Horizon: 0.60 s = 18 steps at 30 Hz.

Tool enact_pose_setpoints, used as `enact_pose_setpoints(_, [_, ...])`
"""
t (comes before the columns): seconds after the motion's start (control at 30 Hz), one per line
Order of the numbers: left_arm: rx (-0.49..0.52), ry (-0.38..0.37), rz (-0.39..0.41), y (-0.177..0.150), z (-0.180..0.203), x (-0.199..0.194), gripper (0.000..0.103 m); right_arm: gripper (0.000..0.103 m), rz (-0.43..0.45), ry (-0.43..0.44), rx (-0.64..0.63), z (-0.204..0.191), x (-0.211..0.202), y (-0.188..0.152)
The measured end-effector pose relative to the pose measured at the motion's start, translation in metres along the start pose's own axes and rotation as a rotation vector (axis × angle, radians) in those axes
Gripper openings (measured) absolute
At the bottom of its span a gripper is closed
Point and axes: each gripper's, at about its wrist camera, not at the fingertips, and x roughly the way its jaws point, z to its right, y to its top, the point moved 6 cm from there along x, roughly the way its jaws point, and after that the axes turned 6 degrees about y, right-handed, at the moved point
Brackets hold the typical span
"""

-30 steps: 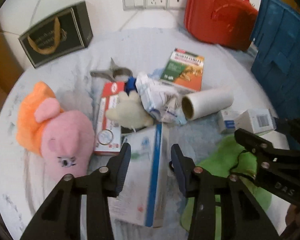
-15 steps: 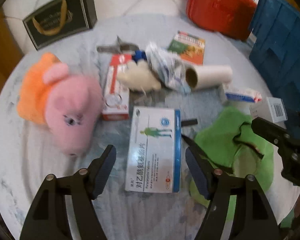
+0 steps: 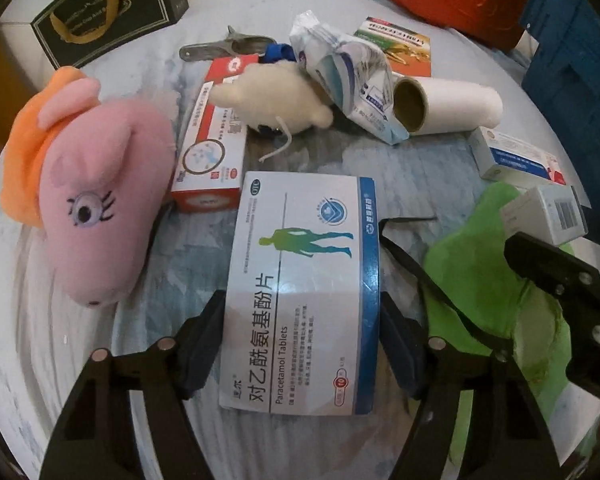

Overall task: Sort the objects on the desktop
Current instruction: 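Lift both held boxes off the table toward the blue crate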

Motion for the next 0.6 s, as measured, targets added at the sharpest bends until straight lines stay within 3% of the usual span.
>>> enact_pose_setpoints(0.1, [-0.007,0.01,0.053,-0.001,-0.002,-0.016,0.071,0.064,0.031,-0.022,-0.019,-0.006,-0.013,0.001])
enact_pose_setpoints(0.27, [-0.018,0.046,0.215,0.006,-0.005,-0.075,0.071,0.064,0.112,-0.058,-0.041,-0.016,-0.052,0.002])
enact_pose_setpoints(0.6, [0.013,0.047,0.478,0.0,-0.002,-0.19,0.071,0.064,0.388,-0.168,-0.034,-0.041,-0.188,0.0])
